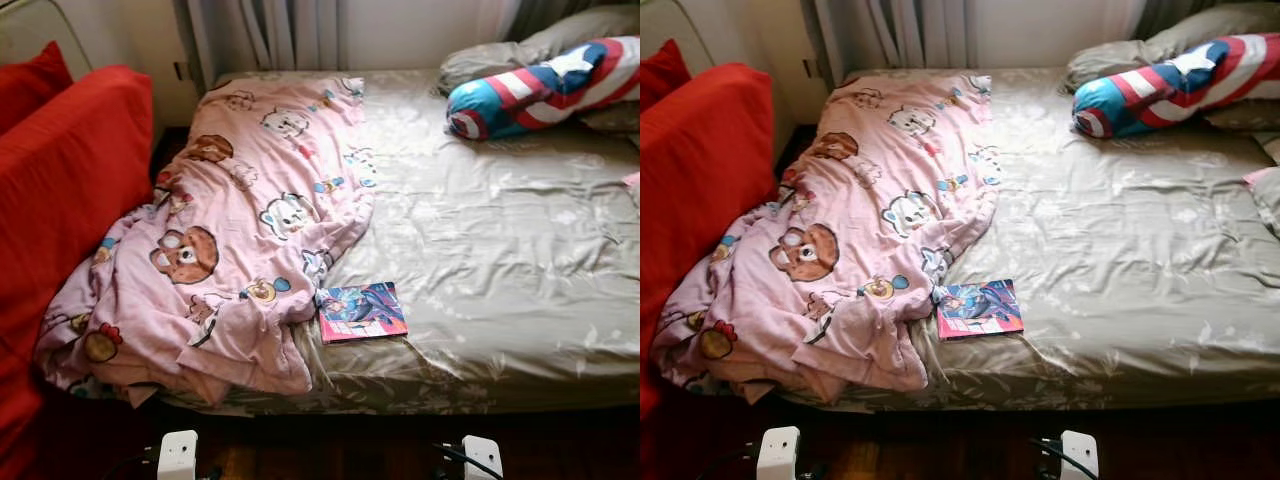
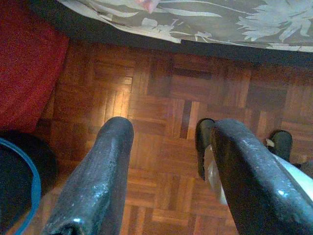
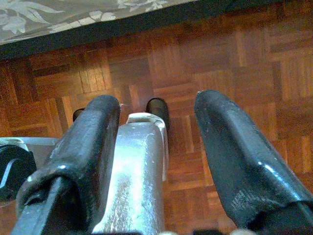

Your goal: Clean up the room

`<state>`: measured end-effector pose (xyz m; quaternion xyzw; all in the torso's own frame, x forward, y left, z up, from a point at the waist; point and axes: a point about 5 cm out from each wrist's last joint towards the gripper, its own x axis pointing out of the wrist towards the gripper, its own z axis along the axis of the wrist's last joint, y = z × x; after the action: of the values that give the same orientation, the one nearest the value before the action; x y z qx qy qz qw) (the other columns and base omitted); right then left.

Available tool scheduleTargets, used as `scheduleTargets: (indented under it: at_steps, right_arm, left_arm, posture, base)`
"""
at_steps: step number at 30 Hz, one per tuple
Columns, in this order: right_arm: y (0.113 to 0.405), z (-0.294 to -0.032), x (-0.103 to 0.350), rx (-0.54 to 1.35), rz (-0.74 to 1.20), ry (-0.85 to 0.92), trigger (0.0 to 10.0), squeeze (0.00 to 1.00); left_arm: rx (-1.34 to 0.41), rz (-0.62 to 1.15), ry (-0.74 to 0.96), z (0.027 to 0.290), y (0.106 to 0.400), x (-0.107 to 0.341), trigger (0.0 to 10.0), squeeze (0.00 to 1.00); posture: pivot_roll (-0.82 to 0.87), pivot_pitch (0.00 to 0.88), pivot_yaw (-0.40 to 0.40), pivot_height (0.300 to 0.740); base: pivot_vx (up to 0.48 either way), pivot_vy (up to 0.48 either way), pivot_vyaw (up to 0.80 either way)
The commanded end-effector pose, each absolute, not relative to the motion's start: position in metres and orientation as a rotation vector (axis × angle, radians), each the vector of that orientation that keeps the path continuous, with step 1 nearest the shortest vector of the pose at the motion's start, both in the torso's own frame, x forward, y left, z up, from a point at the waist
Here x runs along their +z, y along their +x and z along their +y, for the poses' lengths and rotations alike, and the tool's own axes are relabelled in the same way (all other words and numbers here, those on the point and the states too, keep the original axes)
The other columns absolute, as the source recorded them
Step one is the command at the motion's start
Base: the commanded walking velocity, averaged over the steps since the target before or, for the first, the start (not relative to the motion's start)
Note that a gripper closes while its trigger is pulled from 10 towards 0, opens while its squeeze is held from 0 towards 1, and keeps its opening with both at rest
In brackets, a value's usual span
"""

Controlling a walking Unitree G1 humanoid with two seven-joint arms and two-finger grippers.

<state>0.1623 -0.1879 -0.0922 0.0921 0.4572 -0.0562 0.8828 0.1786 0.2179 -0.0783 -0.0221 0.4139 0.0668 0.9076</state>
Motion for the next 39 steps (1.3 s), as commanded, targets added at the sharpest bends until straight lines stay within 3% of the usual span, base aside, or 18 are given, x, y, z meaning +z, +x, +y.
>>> scheduleTargets:
  at_steps: [1, 19, 39]
  right_arm:
    - [0.157, -0.19, -0.094, -0.134, 0.962, 0.203, 10.0, 0.0]
    - [0.161, -0.205, -0.09, -0.141, 0.938, 0.141, 10.0, 0.0]
    - [0.162, -0.205, -0.089, -0.077, 0.929, 0.094, 10.0, 0.0]
  left_arm:
    - [0.14, 0.893, -0.047, 0.219, 0.169, -0.083, 10.0, 0.0]
    - [0.132, 0.861, -0.073, 0.209, 0.171, -0.083, 10.0, 0.0]
    - [0.143, 0.814, -0.091, 0.205, 0.175, -0.081, 10.0, 0.0]
  posture:
    - [-0.04, 0.136, 0.036, 0.74]
    - [-0.08, 0.11, -0.017, 0.74]
    - [-0.06, 0.12, -0.018, 0.74]
  base:
    - [0.0, 0.0, 0.0]
    - [0.08, 0.0, 0.0]
    - [0.305, 0.0, 0.0]
